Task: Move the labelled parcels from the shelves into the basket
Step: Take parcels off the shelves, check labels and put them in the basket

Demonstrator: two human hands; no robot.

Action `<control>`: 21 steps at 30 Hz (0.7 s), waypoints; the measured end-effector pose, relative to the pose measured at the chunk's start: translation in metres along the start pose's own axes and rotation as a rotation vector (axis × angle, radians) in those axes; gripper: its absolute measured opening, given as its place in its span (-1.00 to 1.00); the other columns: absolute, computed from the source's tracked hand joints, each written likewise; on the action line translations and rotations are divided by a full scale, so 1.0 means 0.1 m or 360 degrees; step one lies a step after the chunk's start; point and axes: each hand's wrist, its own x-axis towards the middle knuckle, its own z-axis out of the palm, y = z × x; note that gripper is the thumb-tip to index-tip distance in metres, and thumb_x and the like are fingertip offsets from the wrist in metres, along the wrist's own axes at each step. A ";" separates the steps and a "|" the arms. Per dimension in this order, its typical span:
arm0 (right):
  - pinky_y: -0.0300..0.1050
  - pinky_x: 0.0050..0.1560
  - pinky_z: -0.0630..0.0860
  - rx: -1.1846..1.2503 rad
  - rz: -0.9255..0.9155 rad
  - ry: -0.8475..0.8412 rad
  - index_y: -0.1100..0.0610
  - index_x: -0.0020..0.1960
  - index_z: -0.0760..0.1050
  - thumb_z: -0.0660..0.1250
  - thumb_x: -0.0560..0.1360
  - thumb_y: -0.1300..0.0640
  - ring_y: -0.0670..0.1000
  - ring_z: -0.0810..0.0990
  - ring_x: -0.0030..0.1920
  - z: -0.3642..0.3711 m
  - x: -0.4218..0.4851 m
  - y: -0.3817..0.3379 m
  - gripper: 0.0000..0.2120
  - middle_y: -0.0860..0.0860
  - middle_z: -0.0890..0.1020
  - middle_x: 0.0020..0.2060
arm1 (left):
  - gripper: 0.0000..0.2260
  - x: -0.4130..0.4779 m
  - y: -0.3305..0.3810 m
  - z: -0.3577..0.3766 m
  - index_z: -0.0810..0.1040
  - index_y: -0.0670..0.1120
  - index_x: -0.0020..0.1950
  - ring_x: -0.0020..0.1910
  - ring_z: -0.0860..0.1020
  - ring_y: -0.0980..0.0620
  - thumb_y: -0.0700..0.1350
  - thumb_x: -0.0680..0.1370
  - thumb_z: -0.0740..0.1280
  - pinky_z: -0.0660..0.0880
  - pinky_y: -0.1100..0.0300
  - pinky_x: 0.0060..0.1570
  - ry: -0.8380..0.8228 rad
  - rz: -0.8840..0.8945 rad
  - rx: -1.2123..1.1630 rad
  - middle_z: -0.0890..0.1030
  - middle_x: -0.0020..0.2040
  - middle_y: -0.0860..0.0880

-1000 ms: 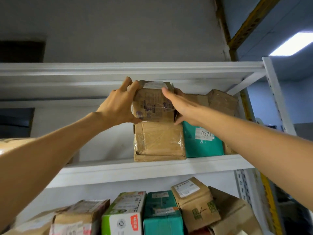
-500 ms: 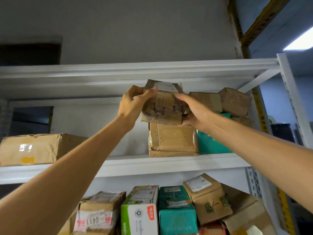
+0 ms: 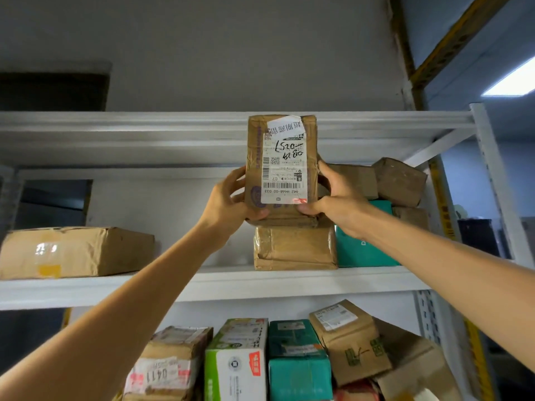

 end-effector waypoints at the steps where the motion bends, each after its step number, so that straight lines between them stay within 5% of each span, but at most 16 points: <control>1: -0.48 -0.05 0.30 0.0008 -0.0023 0.0000 -0.09 0.50 0.24 0.45 0.36 0.46 -0.21 0.34 0.28 0.00 -0.01 0.01 -0.14 -0.24 0.48 0.21 | -0.36 -0.02 0.01 0.02 0.46 -0.10 0.35 0.07 0.62 -0.07 -0.38 0.29 0.47 0.56 0.25 -0.20 0.0033 0.0007 -0.0032 0.61 0.16 -0.06; 6: -0.71 -0.13 0.26 -0.0166 -0.0114 -0.0017 -0.07 0.55 0.10 0.42 0.42 0.41 -0.51 0.39 -0.02 0.08 -0.13 -0.01 -0.13 -0.31 0.38 0.19 | -0.49 -0.18 -0.10 0.08 0.39 -0.12 0.32 0.10 0.61 -0.09 -0.42 0.43 0.39 0.62 -0.01 -0.02 0.0243 0.0076 0.0011 0.57 0.19 -0.08; 11: -0.57 0.17 0.24 -0.0465 -0.0144 -0.0006 -0.09 0.58 -0.11 0.43 0.40 0.44 -0.50 0.14 0.17 0.18 -0.25 -0.05 0.03 -0.29 0.22 0.39 | -0.28 -0.37 -0.36 0.05 0.26 0.04 0.45 0.14 0.58 -0.01 -0.46 0.42 0.38 0.62 0.05 -0.06 0.0207 0.0122 -0.0164 0.51 0.23 -0.09; 15: -0.66 0.09 0.23 -0.0762 -0.0070 0.0024 -0.11 0.58 -0.16 0.43 0.41 0.43 -0.38 0.14 0.32 0.22 -0.47 -0.10 0.06 -0.31 0.16 0.43 | -0.20 -0.51 -0.53 0.13 0.19 0.12 0.46 0.09 0.58 0.07 -0.51 0.41 0.36 0.61 0.17 -0.14 0.0058 0.0155 -0.0398 0.49 0.13 -0.02; 21: -0.38 0.31 0.29 -0.1041 0.0151 0.0141 -0.12 0.57 -0.19 0.44 0.43 0.37 -0.25 0.21 0.41 0.16 -0.99 -0.32 0.04 -0.22 0.20 0.48 | -0.10 -0.72 -0.65 0.45 0.15 0.23 0.44 0.23 0.51 0.03 -0.50 0.36 0.41 0.58 0.25 -0.09 -0.0148 0.0187 -0.0711 0.44 0.33 -0.07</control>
